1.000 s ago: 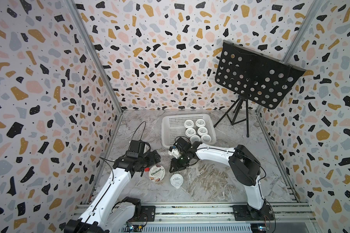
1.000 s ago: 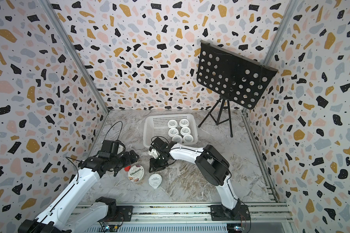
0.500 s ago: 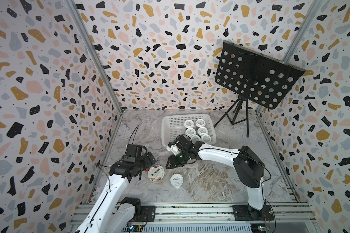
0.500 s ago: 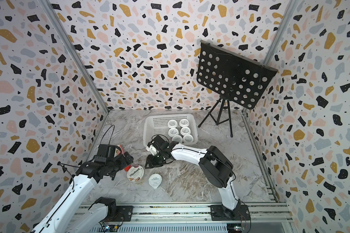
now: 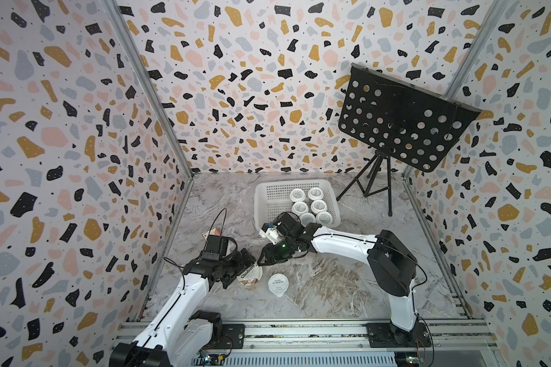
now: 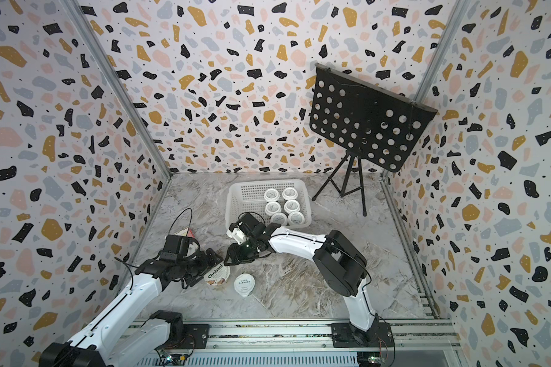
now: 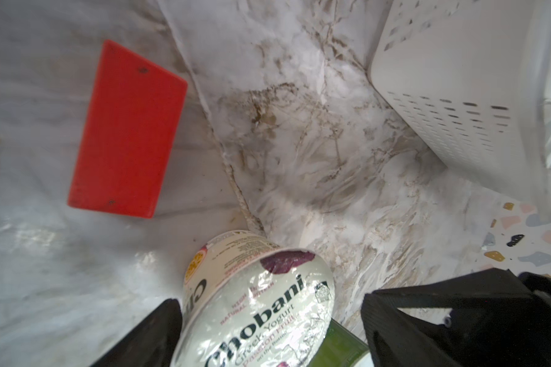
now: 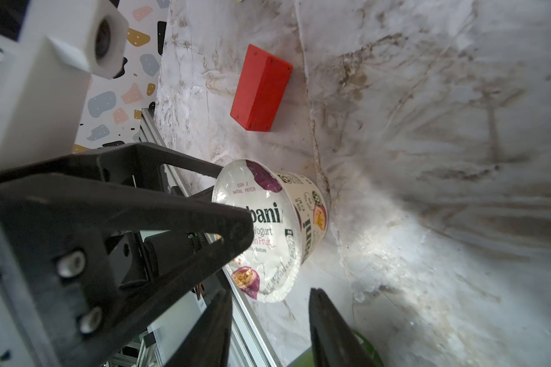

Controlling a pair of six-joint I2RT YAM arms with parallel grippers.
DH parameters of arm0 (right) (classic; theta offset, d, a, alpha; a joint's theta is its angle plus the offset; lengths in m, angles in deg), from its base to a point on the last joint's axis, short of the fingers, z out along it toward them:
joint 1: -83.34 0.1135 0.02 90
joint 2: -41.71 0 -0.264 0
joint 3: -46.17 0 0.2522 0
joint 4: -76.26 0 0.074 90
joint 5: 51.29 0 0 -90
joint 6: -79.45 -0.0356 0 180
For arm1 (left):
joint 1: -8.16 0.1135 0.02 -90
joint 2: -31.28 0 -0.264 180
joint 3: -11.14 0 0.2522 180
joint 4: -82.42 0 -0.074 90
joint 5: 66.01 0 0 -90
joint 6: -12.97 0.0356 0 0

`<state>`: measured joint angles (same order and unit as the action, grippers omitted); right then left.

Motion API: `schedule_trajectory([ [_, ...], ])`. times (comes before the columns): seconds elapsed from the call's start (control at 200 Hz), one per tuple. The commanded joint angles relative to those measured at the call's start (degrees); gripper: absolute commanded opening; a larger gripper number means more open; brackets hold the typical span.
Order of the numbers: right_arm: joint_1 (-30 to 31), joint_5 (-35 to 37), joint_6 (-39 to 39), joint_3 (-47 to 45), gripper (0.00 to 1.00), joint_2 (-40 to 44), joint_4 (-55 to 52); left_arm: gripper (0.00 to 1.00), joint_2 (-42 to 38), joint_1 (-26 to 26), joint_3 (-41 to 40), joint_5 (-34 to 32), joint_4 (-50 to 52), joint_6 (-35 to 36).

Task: Put the yogurt in the basket
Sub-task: Pick up the yogurt from the center of the board.

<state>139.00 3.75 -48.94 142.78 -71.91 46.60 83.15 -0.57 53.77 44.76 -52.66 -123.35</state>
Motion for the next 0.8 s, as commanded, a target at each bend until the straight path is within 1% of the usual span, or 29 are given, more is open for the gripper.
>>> schedule_trajectory([
  [0.0,-0.3,-0.6,0.0,-0.6,0.43,-0.2,-1.1,0.92,-2.5,0.2,-1.2,2.0,-2.8,-1.2],
  [0.115,-0.6,-0.9,-0.6,-0.7,0.43,-0.9,-1.1,0.92,-3.8,0.1,-1.6,1.5,-2.8,-1.2],
  [0.471,-0.6,-1.7,-1.6,0.4,0.42,-3.0,-1.7,0.90,-3.2,0.1,-1.8,1.4,-2.7,-1.2],
  [0.796,0.0,-3.3,-2.1,1.4,0.30,-3.9,-1.0,0.89,-3.2,0.1,-2.0,1.1,-2.6,-1.3],
])
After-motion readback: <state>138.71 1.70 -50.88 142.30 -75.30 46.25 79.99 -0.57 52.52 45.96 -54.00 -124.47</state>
